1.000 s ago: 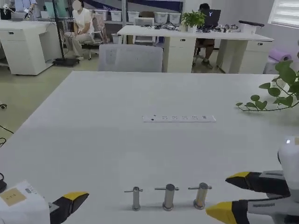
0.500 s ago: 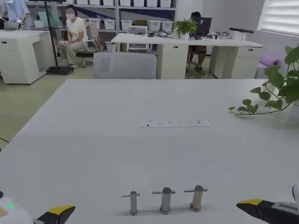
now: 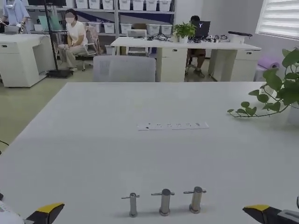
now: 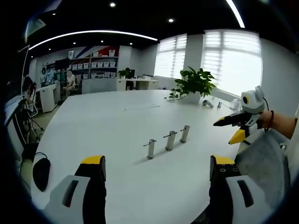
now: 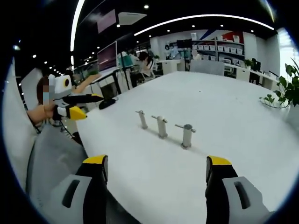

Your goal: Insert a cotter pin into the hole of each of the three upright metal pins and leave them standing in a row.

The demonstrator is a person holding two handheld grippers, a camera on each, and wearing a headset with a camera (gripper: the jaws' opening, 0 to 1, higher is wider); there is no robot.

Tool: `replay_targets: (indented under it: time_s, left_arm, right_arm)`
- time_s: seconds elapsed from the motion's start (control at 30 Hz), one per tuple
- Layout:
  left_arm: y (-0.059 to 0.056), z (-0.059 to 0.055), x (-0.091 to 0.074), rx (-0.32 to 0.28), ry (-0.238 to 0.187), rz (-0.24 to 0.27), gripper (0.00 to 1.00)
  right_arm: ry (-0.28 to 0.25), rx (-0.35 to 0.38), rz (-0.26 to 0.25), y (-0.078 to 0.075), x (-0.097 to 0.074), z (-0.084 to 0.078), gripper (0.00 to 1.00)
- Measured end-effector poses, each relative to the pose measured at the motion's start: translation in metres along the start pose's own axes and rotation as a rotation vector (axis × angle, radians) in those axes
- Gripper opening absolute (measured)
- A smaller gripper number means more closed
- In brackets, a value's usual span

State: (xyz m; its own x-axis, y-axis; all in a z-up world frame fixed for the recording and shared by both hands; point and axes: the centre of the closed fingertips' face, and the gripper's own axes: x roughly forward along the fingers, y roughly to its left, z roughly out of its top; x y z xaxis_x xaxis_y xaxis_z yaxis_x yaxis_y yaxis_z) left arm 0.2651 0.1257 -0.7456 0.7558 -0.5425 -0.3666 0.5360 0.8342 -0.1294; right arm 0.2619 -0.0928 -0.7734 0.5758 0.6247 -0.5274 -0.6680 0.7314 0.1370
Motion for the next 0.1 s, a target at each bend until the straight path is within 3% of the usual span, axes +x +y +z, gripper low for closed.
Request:
replay_targets:
  time_s: [0.1]
  left_arm:
    - [-0.0006,0.0005,-0.0001,-0.003,-0.004,0.001,0.94]
  right_arm:
    - [-0.021,0.018,0.002,-0.0001,-0.0021,0.0021,0.89]
